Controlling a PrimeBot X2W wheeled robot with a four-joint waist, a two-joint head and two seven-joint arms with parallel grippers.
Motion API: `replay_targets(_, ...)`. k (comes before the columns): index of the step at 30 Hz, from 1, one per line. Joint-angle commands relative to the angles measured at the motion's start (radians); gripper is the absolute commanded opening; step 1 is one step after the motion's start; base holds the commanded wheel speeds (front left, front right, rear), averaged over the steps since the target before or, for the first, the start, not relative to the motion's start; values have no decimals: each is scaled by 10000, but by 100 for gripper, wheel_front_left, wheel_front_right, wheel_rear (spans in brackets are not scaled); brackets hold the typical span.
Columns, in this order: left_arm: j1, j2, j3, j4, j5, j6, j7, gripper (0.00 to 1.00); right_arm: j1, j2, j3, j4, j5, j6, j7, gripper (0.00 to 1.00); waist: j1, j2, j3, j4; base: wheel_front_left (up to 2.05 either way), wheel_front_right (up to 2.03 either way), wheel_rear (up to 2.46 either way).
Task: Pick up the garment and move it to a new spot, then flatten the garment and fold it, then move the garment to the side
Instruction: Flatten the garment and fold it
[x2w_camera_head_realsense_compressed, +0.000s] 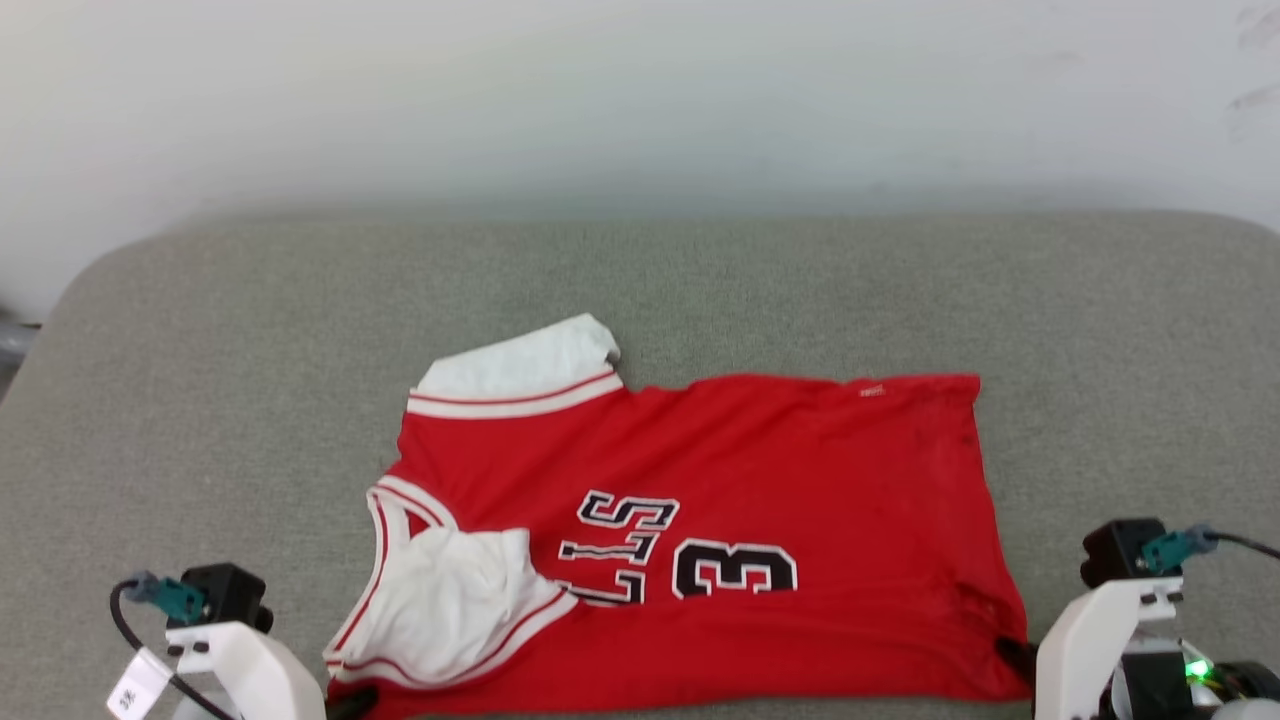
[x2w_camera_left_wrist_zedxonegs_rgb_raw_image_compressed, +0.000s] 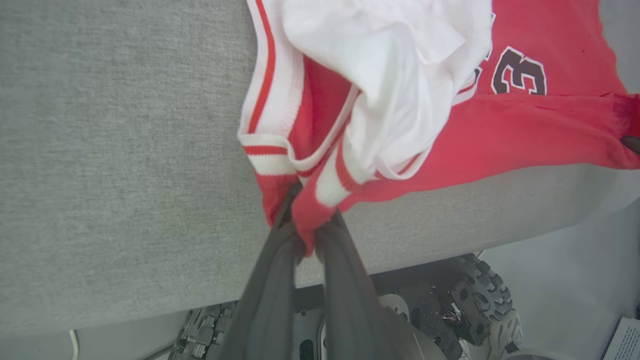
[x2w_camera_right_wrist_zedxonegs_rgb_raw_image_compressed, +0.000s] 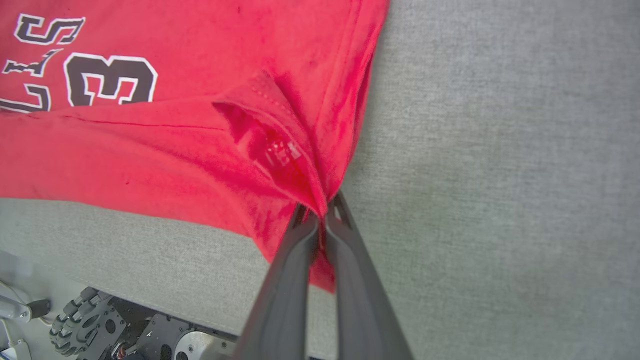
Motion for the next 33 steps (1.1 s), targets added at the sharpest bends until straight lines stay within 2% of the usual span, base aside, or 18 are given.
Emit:
replay_targets(1, 260, 100, -10, -115, -56, 106, 12, 0, 283, -55, -23, -156, 35, -4, 113, 0, 1, 0, -295, -28, 0, 0, 0)
replay_targets(7, 863, 122, -49, -327, -338, 281, -20, 0, 1220, 98, -319, -886, 9, -4, 431, 0, 1, 0, -372, -37, 0, 0, 0)
replay_targets(12, 853, -314, -84, 147, -369, 29, -292, 0, 1739, 445, -495, -922, -35, -4, 332, 0, 1, 0, -178, -69, 0, 0, 0)
replay_targets(13, 818, -434, -104, 311, -398, -24, -330, 0, 1787, 540, -513, -899, 29, -4, 221, 27, 1, 0, -147, -65, 0, 0, 0)
replay_targets(14, 742, -513, -94, 444, -352, -36, -422, 0, 1837, 563, -517, -843, 46, -4, 116, 98, 1, 0, -128, -60, 0, 0, 0)
replay_targets(15, 666, -605, -64, 577, -323, -91, -514, 28, 1893, 597, -478, -785, 45, -4, -20, 100, 1, 0, -124, -58, 0, 0, 0)
replay_targets(16, 657, -696, -81, 675, -342, -141, -544, 45, 1910, 650, -434, -804, 95, -4, -264, 100, 1, 0, -135, -62, 0, 0, 0)
replay_targets(17, 642, -768, -53, 753, -295, -197, -689, 86, 1899, 673, -423, -854, 92, -4, -566, 100, 1, 0, -148, -59, 0, 0, 0)
replay_targets(18, 612, -813, -25, 831, -233, -224, -779, 100, 1906, 666, -372, -892, 94, -4, -893, 100, 1, 0, -163, -57, 0, 0, 0)
replay_targets(22, 456, -729, 87, 956, 128, -224, -1243, 100, 1611, 586, -178, -1136, -60, -4, -2790, 100, 1, 0, -283, -89, 0, 0, 0)
replay_targets(28, -145, -734, 121, 870, 1289, -257, -2213, 100, 1047, 661, -217, -1050, -620, -4, -5597, 100, 1, 0, -411, -48, 0, 0, 0)
replay_targets(33, -814, -1245, 406, 982, 2370, -392, -3973, 100, 668, 752, -324, -1070, -1045, -4, -6888, 100, 1, 0, -273, -48, 0, 0, 0)
